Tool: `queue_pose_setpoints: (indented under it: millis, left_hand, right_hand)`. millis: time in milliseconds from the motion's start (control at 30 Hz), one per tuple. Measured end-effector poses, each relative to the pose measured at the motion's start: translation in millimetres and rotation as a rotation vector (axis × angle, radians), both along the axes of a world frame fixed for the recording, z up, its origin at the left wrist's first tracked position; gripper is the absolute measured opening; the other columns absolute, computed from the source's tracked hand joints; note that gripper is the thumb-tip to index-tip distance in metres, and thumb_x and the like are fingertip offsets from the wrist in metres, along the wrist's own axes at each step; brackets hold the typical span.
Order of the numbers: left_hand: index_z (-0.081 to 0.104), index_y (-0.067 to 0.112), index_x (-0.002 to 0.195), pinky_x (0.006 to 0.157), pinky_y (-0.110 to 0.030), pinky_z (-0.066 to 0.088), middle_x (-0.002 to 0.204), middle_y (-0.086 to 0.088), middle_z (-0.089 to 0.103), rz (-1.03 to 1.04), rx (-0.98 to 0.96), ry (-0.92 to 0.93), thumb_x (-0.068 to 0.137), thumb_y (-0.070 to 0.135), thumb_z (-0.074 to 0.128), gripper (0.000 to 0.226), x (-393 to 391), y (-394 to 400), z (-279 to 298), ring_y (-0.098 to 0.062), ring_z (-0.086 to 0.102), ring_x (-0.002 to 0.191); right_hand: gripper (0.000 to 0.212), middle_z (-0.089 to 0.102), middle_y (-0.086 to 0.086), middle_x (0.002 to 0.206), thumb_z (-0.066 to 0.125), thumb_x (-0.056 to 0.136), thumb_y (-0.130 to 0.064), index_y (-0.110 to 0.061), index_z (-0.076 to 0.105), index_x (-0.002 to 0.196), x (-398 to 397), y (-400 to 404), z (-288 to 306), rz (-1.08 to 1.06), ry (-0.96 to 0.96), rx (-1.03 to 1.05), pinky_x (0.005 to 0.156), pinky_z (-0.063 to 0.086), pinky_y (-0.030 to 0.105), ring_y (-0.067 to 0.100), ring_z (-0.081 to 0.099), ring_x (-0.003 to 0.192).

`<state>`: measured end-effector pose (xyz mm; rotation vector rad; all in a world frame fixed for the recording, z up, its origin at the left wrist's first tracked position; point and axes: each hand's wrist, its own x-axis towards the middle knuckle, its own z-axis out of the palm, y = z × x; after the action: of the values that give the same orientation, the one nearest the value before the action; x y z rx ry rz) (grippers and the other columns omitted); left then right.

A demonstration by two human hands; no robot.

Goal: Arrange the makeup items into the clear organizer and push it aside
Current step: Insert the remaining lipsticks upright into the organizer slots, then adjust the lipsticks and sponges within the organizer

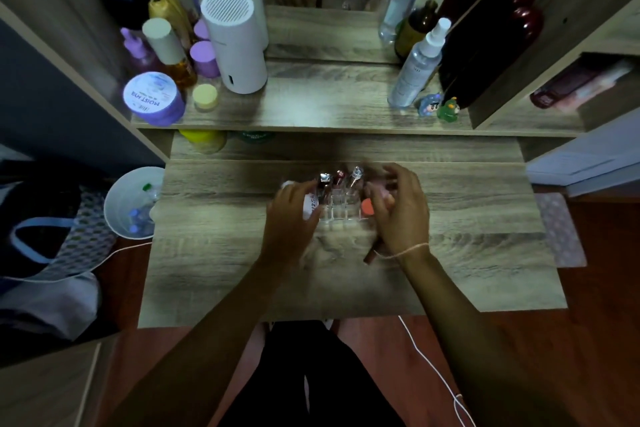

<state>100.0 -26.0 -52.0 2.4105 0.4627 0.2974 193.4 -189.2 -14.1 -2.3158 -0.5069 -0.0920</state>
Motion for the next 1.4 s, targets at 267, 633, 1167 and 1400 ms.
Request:
queue_pose_setpoints:
  millis: [267, 633, 1167, 1400]
  left_hand:
    - [0.062, 0.000, 0.117, 0.095, -0.048, 0.047, 0.118, -0.020, 0.063, -0.303, 0.152, -0.015, 0.081, 0.007, 0.066, 0.036, -46.2, -31.6, -16.0, -0.034, 0.058, 0.111]
    - [0.063, -0.003, 0.116, 0.097, -0.057, 0.044, 0.123, -0.024, 0.061, -0.417, 0.250, 0.062, 0.085, 0.020, 0.054, 0.039, -44.9, -44.5, -22.3, -0.039, 0.057, 0.116]
    - [0.058, -0.006, 0.122, 0.098, -0.059, 0.043, 0.123, -0.026, 0.061, -0.411, 0.286, 0.076, 0.078, 0.014, 0.075, 0.051, -42.7, -21.6, -26.1, -0.041, 0.056, 0.116]
    - [0.048, -0.004, 0.132, 0.107, -0.054, 0.031, 0.137, -0.024, 0.050, -0.440, 0.375, 0.175, 0.083, 0.024, 0.059, 0.057, -39.4, -19.5, -29.4, -0.038, 0.044, 0.129]
  right_hand:
    - [0.021, 0.066, 0.018, 0.097, 0.062, 0.089, -0.019, -0.005, 0.055, 0.104, -44.5, -54.1, -47.9, -0.297, 0.279, -0.064, 0.073, 0.049, 0.041, 0.037, 0.063, 0.087]
    - [0.046, 0.069, 0.023, 0.094, 0.067, 0.081, -0.025, -0.011, 0.037, 0.113, -51.7, -31.0, -68.3, -0.346, 0.544, -0.175, 0.071, 0.049, 0.042, 0.043, 0.065, 0.086]
    - [0.035, 0.071, 0.007, 0.070, 0.040, 0.088, 0.010, -0.011, 0.064, 0.104, -48.2, -41.3, -16.2, -0.223, 1.336, 0.728, 0.060, 0.056, 0.023, 0.016, 0.065, 0.062]
    - [0.026, 0.074, 0.008, 0.087, 0.053, 0.089, 0.008, -0.015, 0.063, 0.096, -35.8, -16.0, -10.8, -0.088, 1.251, 0.706, 0.070, 0.058, 0.026, 0.017, 0.071, 0.078]
